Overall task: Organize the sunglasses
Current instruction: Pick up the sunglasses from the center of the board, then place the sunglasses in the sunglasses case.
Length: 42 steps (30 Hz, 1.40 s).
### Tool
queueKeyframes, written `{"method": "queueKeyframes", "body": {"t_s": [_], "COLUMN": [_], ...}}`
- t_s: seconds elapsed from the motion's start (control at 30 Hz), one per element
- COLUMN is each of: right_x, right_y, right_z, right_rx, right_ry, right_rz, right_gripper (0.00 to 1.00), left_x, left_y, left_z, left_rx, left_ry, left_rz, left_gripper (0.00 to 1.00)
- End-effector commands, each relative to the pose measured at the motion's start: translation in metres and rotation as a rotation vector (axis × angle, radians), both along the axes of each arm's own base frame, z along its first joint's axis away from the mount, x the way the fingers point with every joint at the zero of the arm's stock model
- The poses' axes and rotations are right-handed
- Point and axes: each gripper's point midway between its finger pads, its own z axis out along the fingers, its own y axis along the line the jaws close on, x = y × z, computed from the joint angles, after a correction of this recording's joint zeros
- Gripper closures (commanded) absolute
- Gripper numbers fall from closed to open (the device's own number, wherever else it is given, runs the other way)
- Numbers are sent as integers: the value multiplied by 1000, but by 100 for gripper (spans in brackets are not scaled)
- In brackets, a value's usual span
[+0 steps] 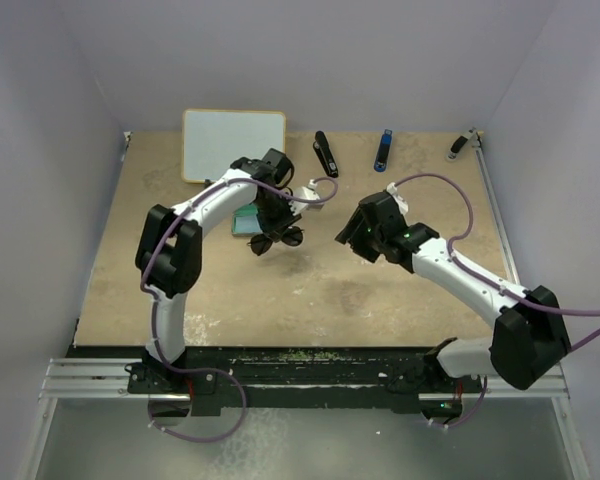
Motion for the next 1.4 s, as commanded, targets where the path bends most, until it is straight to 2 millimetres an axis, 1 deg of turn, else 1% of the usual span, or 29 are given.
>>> {"method": "queueKeyframes", "body": {"t_s": [0.0,0.07,0.13,0.17,0.2,0.23,0.27,0.37,0.63,0.7,0.87,1.03,1.2,1.37], "right_x": [14,17,19,20,21,26,30,35,49,52,58,60,60,60], "right_y": [8,9,10,10,10,13,14,16,18,20,22,21,20,20], "right_z": [8,7,5,3,0,7,10,9,3,1,-3,-7,-10,-8], "right_rx": [15,12,8,4,0,9,11,8,12,10,10,11,13,19], "right_ry": [-30,-25,-23,-18,-10,-25,-30,-25,-14,-8,4,12,21,16], "right_rz": [13,12,11,11,12,13,14,15,14,21,27,26,27,29], "right_gripper": [41,42,42,41,41,41,42,42,42,42,43,43,44,44], "left_x": [-5,2,5,11,16,22,30,44,73,78,92,95,89,82], "left_y": [4,11,16,18,22,26,30,36,48,46,45,42,39,38], "left_z": [9,13,21,27,28,30,31,34,22,23,18,12,4,-2], "left_rx": [2,36,32,24,31,40,43,24,10,-15,-31,-36,-60,-76], "left_ry": [-2,-18,-8,-22,-31,-50,-66,-95,-142,-147,-171,-177,-136,-99], "left_rz": [-187,-211,-245,-258,-268,-274,-274,-294,-337,-353,-362,-381,-389,-379], "left_gripper": [83,83,82,82,82,82,82,81,83,83,85,85,85,84]}}
